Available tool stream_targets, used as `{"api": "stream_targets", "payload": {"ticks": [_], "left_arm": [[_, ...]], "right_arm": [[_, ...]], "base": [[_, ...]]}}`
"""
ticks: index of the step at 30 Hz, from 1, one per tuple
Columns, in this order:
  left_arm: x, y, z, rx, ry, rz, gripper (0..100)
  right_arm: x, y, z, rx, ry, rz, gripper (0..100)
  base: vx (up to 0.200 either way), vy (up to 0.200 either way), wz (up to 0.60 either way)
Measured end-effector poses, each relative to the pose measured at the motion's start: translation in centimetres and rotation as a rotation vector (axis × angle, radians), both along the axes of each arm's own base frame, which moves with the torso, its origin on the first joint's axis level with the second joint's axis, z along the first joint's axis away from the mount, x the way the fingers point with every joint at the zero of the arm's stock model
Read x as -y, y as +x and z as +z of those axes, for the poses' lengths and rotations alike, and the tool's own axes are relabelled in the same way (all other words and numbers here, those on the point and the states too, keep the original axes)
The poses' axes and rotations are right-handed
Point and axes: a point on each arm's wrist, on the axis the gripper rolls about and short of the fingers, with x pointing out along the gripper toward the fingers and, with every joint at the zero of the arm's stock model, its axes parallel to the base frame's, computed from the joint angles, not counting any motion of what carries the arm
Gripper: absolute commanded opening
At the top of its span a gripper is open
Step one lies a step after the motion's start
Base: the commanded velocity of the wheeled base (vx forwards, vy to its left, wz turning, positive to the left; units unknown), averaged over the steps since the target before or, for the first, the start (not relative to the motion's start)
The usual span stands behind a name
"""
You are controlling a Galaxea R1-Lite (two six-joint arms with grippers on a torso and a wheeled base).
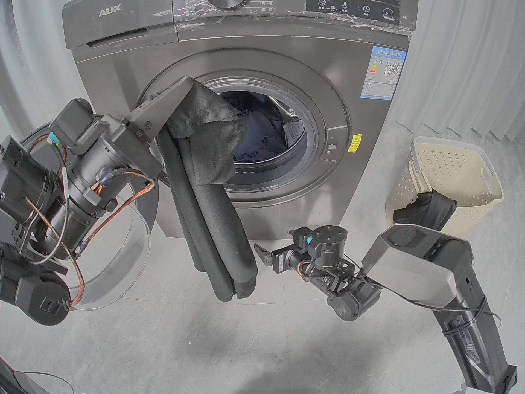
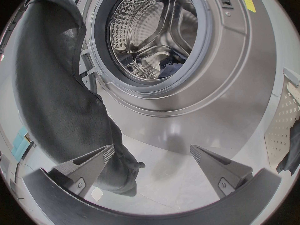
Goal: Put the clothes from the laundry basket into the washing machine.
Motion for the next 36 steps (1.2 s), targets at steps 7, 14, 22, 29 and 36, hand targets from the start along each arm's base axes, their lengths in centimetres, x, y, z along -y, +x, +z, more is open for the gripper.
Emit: {"api": "stream_targets", "payload": {"ticks": [7,14,22,29,36], "left_arm": [[0.0,0.0,0.0,0.000,0.000,0.001,0],[-0.1,0.1,0.1,0.001,-0.002,0.005,0],[-0.1,0.1,0.1,0.002,-0.003,0.006,0],[-0.1,0.1,0.1,0.003,-0.003,0.006,0],[-0.1,0.1,0.1,0.003,-0.003,0.006,0]], "right_arm": [[-1.7,-0.5,-1.1,0.023,0.018,0.041,100],[-3.7,-3.3,-0.9,0.013,0.026,0.150,100],[-7.1,-6.2,0.1,0.033,0.065,0.249,100],[-8.3,-6.3,0.8,0.060,0.095,0.263,100],[-8.5,-5.3,0.6,0.084,0.115,0.244,100]], "base": [[0.000,0.000,0.00],[0.000,0.000,0.00],[0.000,0.000,0.00],[0.000,0.000,0.00],[0.000,0.000,0.00]]}}
